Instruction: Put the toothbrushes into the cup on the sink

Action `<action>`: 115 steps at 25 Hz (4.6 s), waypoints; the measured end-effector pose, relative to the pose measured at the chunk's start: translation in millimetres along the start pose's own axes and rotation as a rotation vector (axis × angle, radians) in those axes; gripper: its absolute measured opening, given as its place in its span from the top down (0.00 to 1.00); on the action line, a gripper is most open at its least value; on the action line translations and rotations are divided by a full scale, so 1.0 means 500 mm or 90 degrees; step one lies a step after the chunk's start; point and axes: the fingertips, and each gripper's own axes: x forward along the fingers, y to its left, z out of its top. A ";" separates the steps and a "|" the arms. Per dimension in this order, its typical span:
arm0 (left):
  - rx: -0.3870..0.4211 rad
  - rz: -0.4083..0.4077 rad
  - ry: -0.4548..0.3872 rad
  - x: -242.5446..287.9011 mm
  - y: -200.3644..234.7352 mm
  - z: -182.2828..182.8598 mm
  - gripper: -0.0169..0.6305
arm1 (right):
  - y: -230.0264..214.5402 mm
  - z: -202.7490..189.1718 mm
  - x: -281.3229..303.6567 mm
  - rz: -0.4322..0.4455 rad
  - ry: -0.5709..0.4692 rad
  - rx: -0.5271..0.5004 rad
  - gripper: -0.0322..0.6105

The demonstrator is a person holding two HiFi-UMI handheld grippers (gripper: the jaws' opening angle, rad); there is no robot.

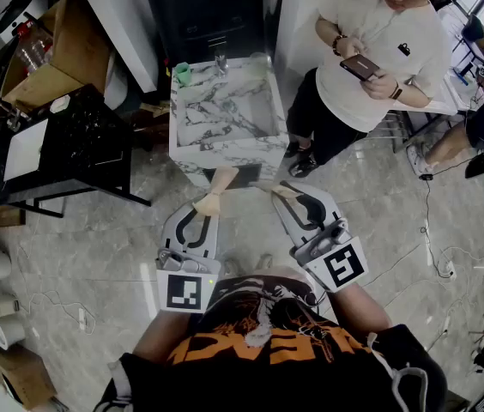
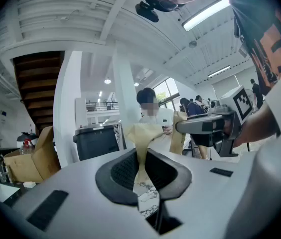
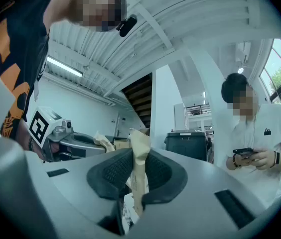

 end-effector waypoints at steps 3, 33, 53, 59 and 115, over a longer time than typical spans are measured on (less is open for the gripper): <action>-0.003 0.005 -0.003 0.014 -0.019 0.007 0.89 | -0.021 -0.001 -0.017 0.000 -0.002 0.001 0.83; -0.058 0.008 -0.028 0.252 0.060 -0.044 0.89 | -0.217 -0.058 0.100 -0.007 -0.005 -0.002 0.83; -0.014 -0.106 -0.007 0.565 0.444 -0.194 0.89 | -0.390 -0.172 0.578 -0.080 0.048 0.009 0.83; -0.026 -0.112 0.016 0.619 0.459 -0.206 0.89 | -0.446 -0.202 0.604 -0.088 0.053 0.018 0.83; -0.036 -0.176 0.126 1.077 0.375 -0.386 0.89 | -0.938 -0.702 0.733 -0.200 0.224 0.030 0.53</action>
